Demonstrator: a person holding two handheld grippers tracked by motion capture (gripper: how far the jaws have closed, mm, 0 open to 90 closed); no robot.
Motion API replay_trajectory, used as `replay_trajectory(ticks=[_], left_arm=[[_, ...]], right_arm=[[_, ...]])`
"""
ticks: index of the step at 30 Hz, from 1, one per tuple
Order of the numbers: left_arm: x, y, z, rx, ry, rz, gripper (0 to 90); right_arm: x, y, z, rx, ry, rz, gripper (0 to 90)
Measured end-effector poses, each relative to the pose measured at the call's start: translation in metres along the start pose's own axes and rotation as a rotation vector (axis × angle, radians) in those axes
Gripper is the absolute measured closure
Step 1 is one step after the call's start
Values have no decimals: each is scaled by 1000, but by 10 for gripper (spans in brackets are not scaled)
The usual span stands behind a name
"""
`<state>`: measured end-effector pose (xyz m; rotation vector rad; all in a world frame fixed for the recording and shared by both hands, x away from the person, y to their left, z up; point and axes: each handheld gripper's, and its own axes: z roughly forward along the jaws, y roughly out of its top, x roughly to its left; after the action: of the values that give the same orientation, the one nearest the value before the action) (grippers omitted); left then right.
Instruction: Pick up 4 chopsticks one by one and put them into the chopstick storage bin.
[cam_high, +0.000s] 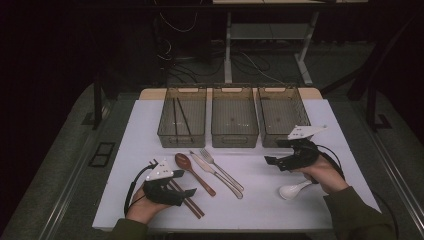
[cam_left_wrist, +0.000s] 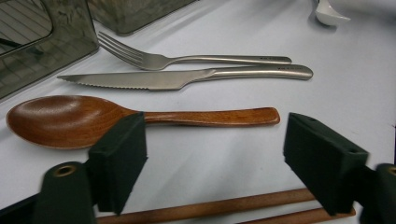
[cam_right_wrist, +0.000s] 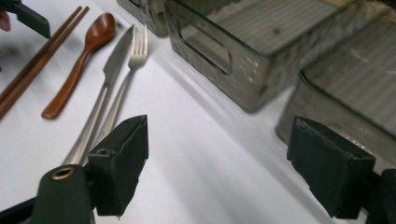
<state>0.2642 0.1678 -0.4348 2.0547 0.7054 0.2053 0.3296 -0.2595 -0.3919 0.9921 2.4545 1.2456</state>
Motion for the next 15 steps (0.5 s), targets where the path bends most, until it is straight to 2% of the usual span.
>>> replay_trajectory(ticks=[5,11,15], left_arm=[[0,0,-3,7,-10,2,413],[-1,1,-3,27,-32,12,586],[-1,3,-3,38,-19,17,721]], right_arm=[[-3,-20,-11,-18,-29,9,197],[-3,-42,-19,-46,-41,31,188],[-2,-56,-22,-57,-52,40,188]])
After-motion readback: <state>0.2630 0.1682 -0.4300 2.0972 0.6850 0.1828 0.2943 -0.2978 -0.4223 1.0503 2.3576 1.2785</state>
